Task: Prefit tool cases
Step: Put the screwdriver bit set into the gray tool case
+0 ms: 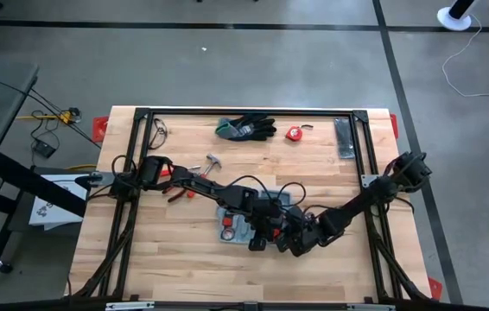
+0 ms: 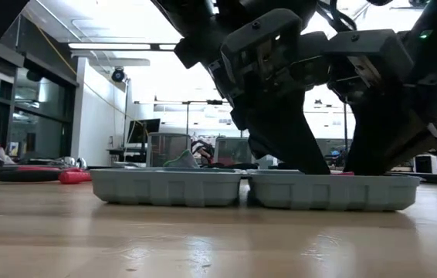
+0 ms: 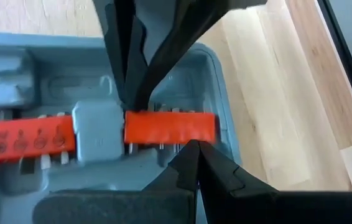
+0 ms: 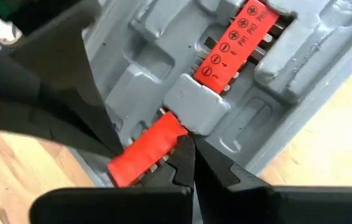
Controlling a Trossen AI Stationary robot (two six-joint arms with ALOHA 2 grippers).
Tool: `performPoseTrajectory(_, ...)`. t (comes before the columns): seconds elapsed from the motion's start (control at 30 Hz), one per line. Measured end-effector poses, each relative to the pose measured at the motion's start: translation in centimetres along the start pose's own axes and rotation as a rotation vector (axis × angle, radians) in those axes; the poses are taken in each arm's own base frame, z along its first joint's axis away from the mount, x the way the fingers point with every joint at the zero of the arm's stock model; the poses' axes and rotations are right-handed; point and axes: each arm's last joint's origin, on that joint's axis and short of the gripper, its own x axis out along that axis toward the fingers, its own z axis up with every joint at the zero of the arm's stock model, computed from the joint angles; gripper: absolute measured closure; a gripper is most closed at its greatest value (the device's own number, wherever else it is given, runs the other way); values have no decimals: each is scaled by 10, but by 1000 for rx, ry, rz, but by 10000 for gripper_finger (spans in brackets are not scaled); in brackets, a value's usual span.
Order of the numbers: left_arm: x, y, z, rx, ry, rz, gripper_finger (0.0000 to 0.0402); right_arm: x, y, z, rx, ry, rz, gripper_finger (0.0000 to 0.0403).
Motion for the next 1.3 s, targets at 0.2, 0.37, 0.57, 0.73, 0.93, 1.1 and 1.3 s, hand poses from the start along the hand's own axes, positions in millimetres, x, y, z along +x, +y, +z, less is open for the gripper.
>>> performPoseTrajectory(0.2,-1,-1,2,3,-21,-3,401,-15,-2,-1,30,-33,-15,403)
performPoseTrajectory(0.37,-1,-1,3,-2,-21,-6,401,-23,-2,-1,-14,-4,-7,403)
performPoseTrajectory(0.57,-2,-1,2,-5,-12,-6,401,-19,-3,-3,-27,41,-18,403)
performPoseTrajectory(0.73,-2,-1,2,3,-14,-7,401,-4,0,-1,-41,68,4,403)
performPoseTrajectory(0.93,-2,-1,1,2,-5,-9,401,4,0,4,-36,72,9,403)
performPoseTrajectory(1.1,-2,-1,3,8,-19,-6,401,-6,-5,4,-41,78,-45,403)
performPoseTrajectory(1.3,0,-1,2,12,-17,-1,401,-20,-4,1,-31,46,-30,403)
